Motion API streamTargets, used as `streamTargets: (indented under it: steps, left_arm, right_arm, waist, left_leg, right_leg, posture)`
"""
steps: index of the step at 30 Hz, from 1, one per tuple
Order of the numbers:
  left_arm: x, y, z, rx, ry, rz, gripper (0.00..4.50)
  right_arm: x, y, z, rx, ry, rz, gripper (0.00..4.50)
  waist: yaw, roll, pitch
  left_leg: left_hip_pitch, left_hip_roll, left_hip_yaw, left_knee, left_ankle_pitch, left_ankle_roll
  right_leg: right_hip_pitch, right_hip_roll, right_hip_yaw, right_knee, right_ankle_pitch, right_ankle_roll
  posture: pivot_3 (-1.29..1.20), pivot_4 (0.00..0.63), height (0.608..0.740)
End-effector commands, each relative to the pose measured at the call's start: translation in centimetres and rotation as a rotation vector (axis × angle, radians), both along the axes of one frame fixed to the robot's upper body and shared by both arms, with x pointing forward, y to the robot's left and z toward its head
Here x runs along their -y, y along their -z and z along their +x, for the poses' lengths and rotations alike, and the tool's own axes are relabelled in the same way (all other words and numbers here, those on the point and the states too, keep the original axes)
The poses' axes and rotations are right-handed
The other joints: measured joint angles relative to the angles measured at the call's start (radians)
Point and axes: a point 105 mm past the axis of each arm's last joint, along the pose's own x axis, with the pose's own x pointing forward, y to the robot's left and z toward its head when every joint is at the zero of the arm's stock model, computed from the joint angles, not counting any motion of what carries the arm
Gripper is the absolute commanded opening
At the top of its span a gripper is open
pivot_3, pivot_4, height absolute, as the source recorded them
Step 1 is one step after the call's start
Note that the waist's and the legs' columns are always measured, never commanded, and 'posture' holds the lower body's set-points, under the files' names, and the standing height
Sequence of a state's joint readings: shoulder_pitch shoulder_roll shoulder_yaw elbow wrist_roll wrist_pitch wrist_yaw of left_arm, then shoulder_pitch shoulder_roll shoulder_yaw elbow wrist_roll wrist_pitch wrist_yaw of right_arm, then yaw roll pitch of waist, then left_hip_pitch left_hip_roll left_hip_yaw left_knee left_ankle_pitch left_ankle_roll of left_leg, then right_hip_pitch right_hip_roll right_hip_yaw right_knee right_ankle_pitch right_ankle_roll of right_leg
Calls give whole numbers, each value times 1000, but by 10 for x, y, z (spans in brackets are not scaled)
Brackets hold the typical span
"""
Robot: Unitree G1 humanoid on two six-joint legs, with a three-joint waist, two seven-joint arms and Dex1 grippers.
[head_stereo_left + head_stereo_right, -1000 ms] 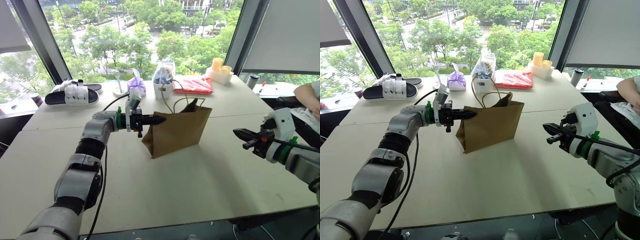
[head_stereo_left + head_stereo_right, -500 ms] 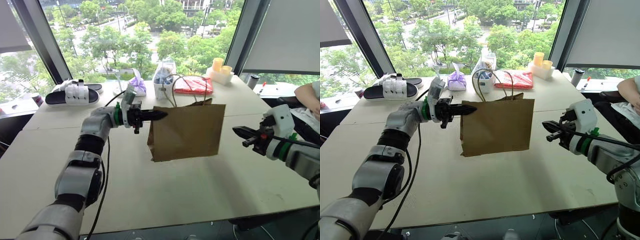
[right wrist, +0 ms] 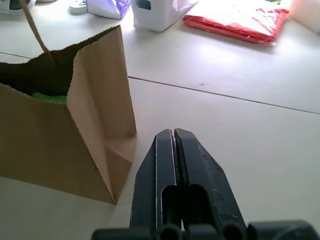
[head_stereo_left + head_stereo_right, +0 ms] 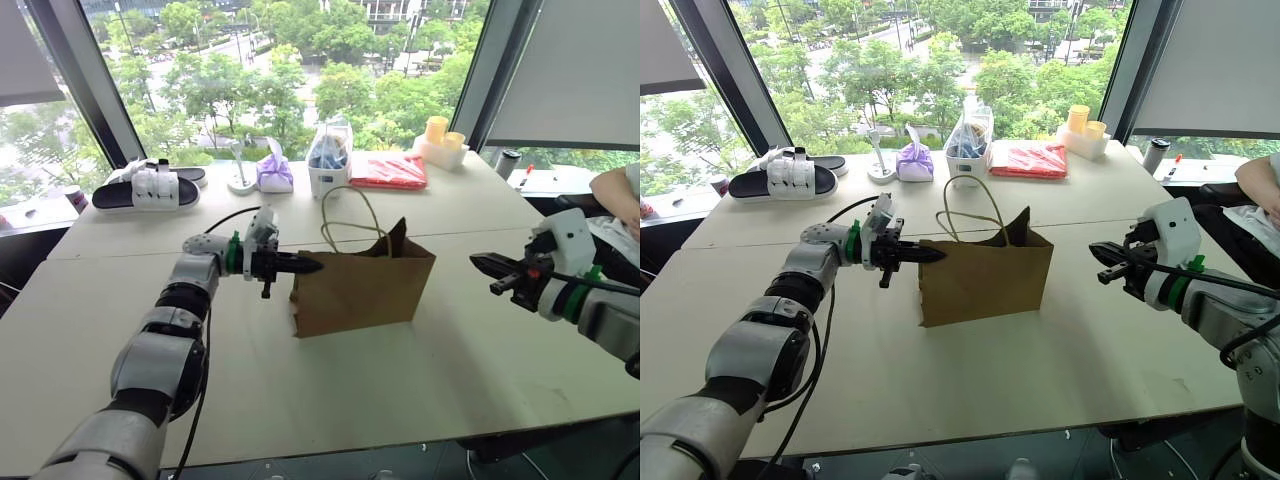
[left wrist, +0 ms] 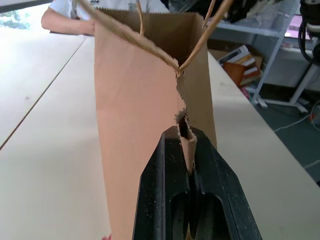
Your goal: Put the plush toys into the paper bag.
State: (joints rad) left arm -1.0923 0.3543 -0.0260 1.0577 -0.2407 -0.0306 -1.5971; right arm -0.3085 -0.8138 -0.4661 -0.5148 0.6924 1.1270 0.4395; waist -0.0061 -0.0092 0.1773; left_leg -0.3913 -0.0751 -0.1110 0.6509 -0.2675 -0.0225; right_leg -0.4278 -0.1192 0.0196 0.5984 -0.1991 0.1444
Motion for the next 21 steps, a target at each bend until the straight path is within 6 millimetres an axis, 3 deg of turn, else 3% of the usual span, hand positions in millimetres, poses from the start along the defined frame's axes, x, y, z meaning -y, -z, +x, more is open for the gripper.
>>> streamTargets:
  steps: [1,4,7,13,16,21]
  left_arm:
    - [-12,12,0,11,-24,73,24]
    - [-21,17,3,25,-58,120,24]
    - [-32,10,6,39,-91,137,825]
    - [-62,-2,0,87,-122,172,3741]
    - [-82,-2,-11,75,-157,195,3741]
    - [-97,-8,-37,44,-247,153,3741]
  right_arm:
    - [-5,-12,0,53,-25,-25,0]
    - [-8,-12,2,52,-37,-24,0]
    - [-13,-11,5,52,-56,-20,0]
    - [-18,-6,8,42,-82,-21,0]
    - [-19,3,5,13,-103,-55,0]
    - [-25,17,-7,-43,-183,-101,0]
  waist:
    - [-2,0,0]
    - [-4,0,0]
    - [-5,0,0]
    - [-7,0,0]
    - [-12,0,0]
    - [-7,0,0]
  left_leg:
    - [0,0,0,0,0,0]
    - [0,0,0,0,0,0]
    - [0,0,0,0,0,0]
    - [0,0,0,0,0,0]
    - [0,1,0,-1,0,0]
    - [0,1,0,-1,0,0]
  right_leg:
    - [0,0,0,0,0,0]
    - [0,0,0,0,0,0]
    - [0,0,0,1,0,0]
    - [-1,0,0,1,0,0]
    - [-1,0,0,1,0,0]
    - [-1,0,0,1,0,0]
  posture:
    - [0,150,740]
    - [0,150,740]
    - [0,150,740]
    - [0,150,740]
    - [0,150,740]
    - [0,150,740]
